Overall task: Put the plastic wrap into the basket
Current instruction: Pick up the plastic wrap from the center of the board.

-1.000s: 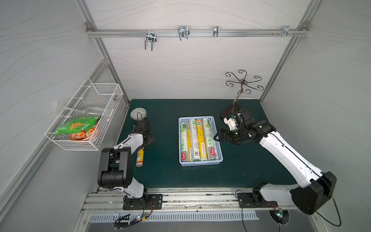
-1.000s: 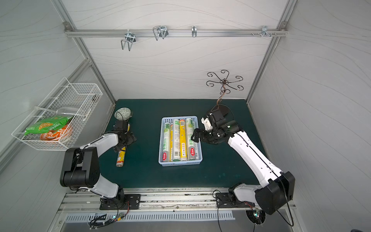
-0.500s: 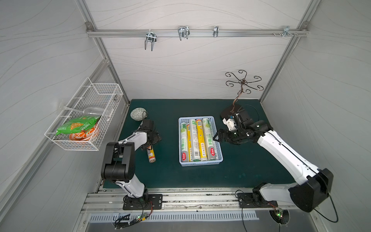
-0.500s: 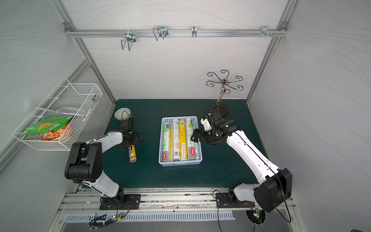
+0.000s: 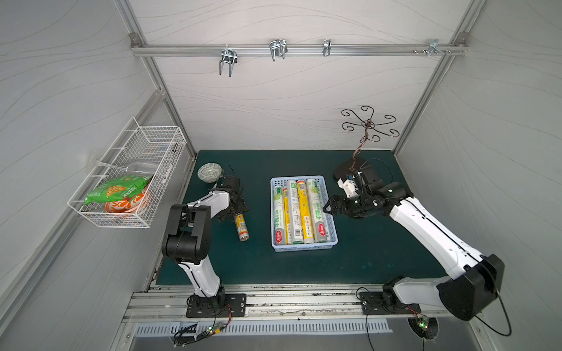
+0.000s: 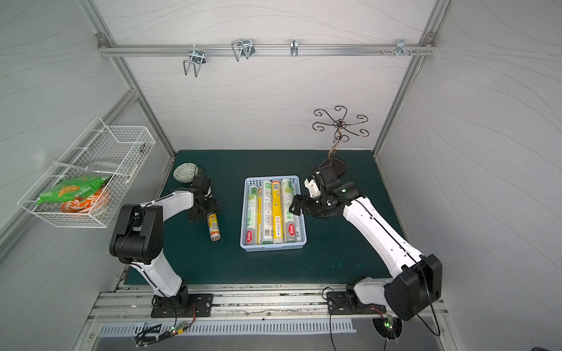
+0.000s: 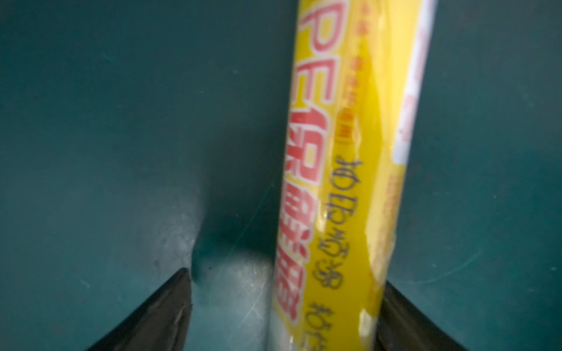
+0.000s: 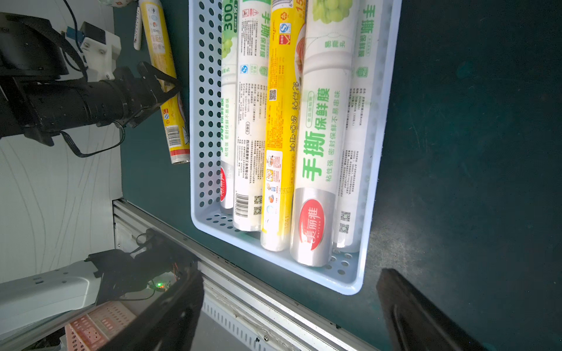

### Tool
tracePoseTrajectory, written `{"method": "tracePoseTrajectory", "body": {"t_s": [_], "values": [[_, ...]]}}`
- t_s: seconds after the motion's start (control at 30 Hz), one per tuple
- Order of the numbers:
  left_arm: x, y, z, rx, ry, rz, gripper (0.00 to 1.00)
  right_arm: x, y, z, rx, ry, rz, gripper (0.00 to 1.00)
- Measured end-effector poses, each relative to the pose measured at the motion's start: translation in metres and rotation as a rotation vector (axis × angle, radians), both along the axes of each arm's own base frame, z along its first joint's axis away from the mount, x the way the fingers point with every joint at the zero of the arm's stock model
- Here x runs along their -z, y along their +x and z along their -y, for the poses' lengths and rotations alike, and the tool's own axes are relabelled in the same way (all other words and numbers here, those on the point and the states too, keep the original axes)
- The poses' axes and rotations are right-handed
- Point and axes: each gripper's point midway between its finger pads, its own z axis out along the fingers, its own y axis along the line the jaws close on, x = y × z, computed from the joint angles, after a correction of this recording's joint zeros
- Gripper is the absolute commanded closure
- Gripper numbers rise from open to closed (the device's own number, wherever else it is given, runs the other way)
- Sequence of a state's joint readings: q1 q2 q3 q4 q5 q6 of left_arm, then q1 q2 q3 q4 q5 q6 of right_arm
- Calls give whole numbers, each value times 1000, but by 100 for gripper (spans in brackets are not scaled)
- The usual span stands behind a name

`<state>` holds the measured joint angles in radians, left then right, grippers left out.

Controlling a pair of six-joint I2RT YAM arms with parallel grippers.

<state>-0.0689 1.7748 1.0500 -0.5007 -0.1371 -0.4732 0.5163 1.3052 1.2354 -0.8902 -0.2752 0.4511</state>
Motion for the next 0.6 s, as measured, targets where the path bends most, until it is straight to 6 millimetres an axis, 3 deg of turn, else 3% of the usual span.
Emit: {"method": "tracePoseTrajectory", "body": {"t_s": [0.6], "values": [[2, 3, 12, 26, -58, -18, 45, 2, -2, 0, -4, 7, -13, 6]]}}
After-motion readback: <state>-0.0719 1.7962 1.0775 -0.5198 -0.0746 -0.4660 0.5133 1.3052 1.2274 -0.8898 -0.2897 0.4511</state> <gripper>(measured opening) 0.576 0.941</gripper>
